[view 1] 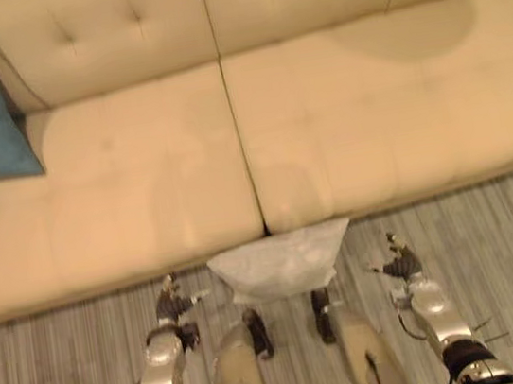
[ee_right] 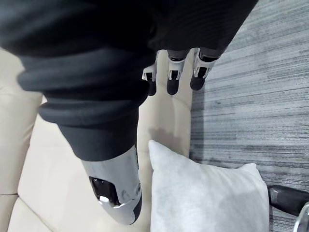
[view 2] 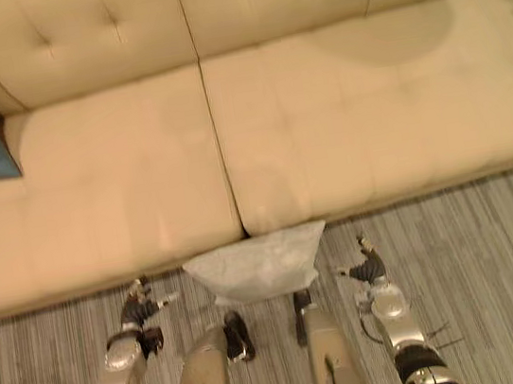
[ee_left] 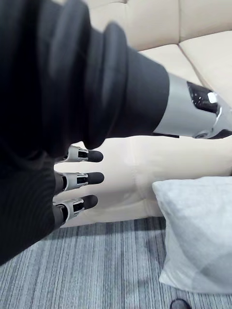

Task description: Pick up cushions and gather them together orderly.

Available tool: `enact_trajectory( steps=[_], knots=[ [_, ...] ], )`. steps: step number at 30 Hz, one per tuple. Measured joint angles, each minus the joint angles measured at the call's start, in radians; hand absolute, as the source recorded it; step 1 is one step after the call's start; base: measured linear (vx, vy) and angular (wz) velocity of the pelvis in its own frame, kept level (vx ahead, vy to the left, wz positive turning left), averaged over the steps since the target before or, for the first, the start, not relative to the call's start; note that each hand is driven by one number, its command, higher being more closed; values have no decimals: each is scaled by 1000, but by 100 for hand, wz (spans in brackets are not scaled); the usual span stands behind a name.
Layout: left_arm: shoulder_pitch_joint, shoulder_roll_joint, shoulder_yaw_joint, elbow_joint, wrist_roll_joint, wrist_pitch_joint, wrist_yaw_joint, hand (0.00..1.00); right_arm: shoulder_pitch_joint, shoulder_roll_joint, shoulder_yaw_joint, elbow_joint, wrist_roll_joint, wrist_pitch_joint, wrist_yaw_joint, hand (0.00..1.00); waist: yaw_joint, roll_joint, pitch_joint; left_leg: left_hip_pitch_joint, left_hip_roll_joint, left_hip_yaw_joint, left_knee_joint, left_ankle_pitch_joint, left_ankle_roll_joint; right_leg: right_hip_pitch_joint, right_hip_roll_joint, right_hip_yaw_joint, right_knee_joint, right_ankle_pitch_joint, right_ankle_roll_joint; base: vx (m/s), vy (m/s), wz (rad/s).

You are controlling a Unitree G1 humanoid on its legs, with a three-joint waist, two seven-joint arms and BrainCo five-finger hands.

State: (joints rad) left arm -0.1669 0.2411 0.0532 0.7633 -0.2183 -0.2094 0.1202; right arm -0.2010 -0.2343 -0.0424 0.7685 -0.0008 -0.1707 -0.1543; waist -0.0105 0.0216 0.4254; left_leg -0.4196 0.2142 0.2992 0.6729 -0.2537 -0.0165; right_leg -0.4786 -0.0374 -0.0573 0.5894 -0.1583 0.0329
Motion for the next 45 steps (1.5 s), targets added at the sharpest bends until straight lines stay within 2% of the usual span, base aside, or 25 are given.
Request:
enact_trajectory(
  steps=[1, 2, 3, 5, 7, 9, 11, 13, 16, 17, 22, 25, 29, 33, 35, 39, 42, 45],
  knots=[
    [-40, -1, 21, -1, -41, -9, 15, 0, -40, 0, 4, 1, 11, 2, -7, 0, 5, 3, 22, -76, 20, -1, 81, -56, 13, -79, -1, -5, 79, -43, -6, -195, 25, -9],
    [-54, -2, 36, 0, -51, -10, 16, 0, -57, 1, 5, 1, 13, 2, -10, 0, 6, 3, 28, -108, 29, -1, 109, -77, 17, -114, -1, -9, 103, -55, -15, -211, 4, -21],
    [-96, -3, 73, 3, -86, -13, 21, 0, -106, 0, 6, 1, 32, 2, -23, 0, 11, 0, 37, -197, 46, -1, 181, -109, 27, -204, -1, -14, 166, -79, -29, -187, -5, -22],
    [-174, -7, 113, 15, -116, -14, 36, 0, -177, -8, 4, 2, 48, 4, -37, 0, 21, 0, 59, -316, 67, 1, 253, -138, 38, -329, -2, -15, 231, -84, -30, -235, -17, -20],
    [-294, -25, 179, 19, -157, -18, 44, 0, -324, -11, 1, 2, 82, 5, -65, 0, 27, -1, 113, -492, 91, -1, 346, -149, 50, -508, -3, -14, 309, -84, -29, -241, -23, -18],
    [-326, -38, 197, 19, -170, -19, 55, 0, -371, -11, 0, 3, 94, 5, -70, 0, 27, -1, 117, -567, 102, -3, 386, -153, 59, -582, -4, -15, 344, -82, -32, -154, -29, -13],
    [-387, -59, 204, 18, -183, -19, 59, 0, -469, -12, 0, 3, 129, 5, -96, 0, 27, 0, 120, -705, 121, -17, 473, -160, 72, -720, -5, -16, 425, -81, -34, -114, -43, -8],
    [-433, -84, 197, 9, -182, -19, 63, 0, -544, -13, 9, 3, 147, 5, -108, 0, 29, 0, 126, -789, 134, -28, 528, -162, 74, -802, -7, -19, 477, -79, -39, -87, -43, -3],
    [-466, -108, 173, -31, -182, -21, 80, 0, -622, -12, 61, 3, 149, 5, -117, 0, 30, 0, 126, -848, 138, -32, 569, -165, 81, -864, -15, -22, 520, -79, -38, -77, -31, -1],
    [-486, -114, 157, -52, -181, -23, 86, 100, -657, -8, 96, 1, 149, 5, -129, 100, 31, 0, 126, -876, 140, -39, 585, -166, 82, -889, -16, -24, 534, -79, -38, -120, -35, 0],
    [-570, -122, 101, -73, -176, -29, 132, 100, -728, 30, 124, -17, 148, 14, -179, 100, 34, 0, 126, -947, 141, -50, 605, -168, 84, -953, -22, -32, 554, -78, -38, -117, -28, 5],
    [-574, -120, 96, -113, -163, -28, 185, 100, -730, 34, 145, -77, 148, 28, -210, 100, 24, 0, 126, -970, 141, -52, 604, -163, 81, -977, -29, -40, 554, -67, -53, -80, -6, 1],
    [-568, -113, 65, -150, -155, -18, 223, 100, -722, 31, 161, -108, 147, 43, -215, 100, 26, 0, 126, -969, 144, -61, 603, -151, 79, -972, -29, -51, 553, -56, -72, -48, -8, 1],
    [-519, -109, 32, -229, -121, -12, 248, 100, -621, 31, 179, -270, 143, 49, -216, 100, 22, 2, 124, -920, 147, -64, 572, -138, 78, -913, -28, -70, 519, -51, -79, -44, -1, 0],
    [-467, -110, 4, -292, -113, -12, 253, 100, -550, 32, 181, -353, 119, 49, -216, 100, 23, 2, 123, -849, 139, -64, 525, -127, 68, -833, -27, -80, 469, -45, -88, -71, -9, 10],
    [-306, -111, -40, -467, -70, -15, 253, 100, -347, 62, 183, -573, 100, 42, -213, 100, 25, 1, 118, -592, 113, -44, 342, -102, 21, -568, -16, -98, 280, -24, -75, -83, -51, 7],
    [-141, -121, -94, -588, -19, -38, 253, 100, -164, 107, 196, -691, 77, 6, -212, 100, 25, 1, 0, -443, 94, -30, 209, -73, 3, -409, -17, -124, 145, -5, -70, 60, -38, 13],
    [-38, -121, -120, -660, 35, -56, 251, 100, -33, 108, 200, -792, 66, -25, -186, 100, 26, -1, -48, -248, 69, -10, 94, -47, 7, -218, -18, -133, 42, 5, -73, 162, 21, 14]
  ],
)
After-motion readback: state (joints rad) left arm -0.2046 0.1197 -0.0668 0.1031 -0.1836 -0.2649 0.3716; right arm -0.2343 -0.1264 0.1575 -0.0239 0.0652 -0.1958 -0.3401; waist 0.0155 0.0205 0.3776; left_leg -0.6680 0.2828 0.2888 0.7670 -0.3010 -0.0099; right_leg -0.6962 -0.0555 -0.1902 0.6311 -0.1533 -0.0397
